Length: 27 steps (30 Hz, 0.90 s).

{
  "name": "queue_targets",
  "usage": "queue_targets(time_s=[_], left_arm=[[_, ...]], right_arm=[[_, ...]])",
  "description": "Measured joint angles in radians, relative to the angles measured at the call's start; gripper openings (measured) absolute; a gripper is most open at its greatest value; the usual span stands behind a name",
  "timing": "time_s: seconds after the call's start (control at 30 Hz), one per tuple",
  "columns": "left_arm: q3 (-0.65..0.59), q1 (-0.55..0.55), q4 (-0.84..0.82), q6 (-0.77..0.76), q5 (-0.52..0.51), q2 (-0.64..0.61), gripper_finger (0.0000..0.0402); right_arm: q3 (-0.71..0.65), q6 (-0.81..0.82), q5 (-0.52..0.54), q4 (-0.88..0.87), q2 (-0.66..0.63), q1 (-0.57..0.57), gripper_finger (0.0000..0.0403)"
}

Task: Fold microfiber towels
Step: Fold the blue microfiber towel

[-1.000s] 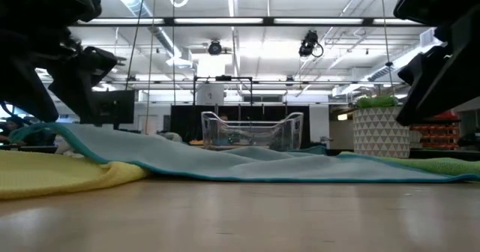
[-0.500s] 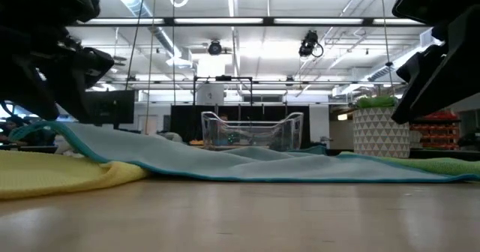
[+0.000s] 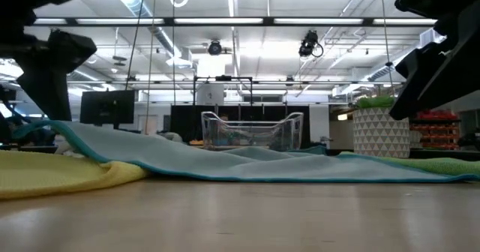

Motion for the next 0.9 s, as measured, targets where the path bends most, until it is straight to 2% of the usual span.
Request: queue_targets(time_s=[0.1,0.2,0.3,0.43,0.47,0.77,0.9], left_arm=[[0.073,0.010,-0.093,-0.009,-0.023,0.073,0.0237],[0.144,0.016,-0.235,-0.036,-0.054,0.121,0.0202],[0.192,0.016,-0.312,-0.036,-0.070,0.140,0.0140],[0.210,0.015,-0.332,-0.037,-0.076,0.138,0.0034],[0.212,0.016,-0.341,-0.044,-0.083,0.136,0.0018],[0.214,0.016,-0.363,-0.096,-0.093,0.133,0.0007],[0.214,0.016,-0.363,-0.112,-0.093,0.133,0.0015]], right_arm=[[0.000,-0.004,0.000,0.000,0.000,0.000,0.0233],[0.000,-0.004,0.000,-0.003,0.000,0.000,0.0233],[0.000,-0.015,0.000,-0.016,0.000,0.000,0.0228],[0.000,-0.029,-0.001,-0.082,0.001,0.003,0.0218],[0.000,-0.030,-0.003,-0.105,0.001,0.009,0.0215],[0.000,0.033,-0.035,-0.240,0.002,0.060,0.0181],[0.000,0.043,-0.061,-0.245,0.012,0.059,0.0166]])
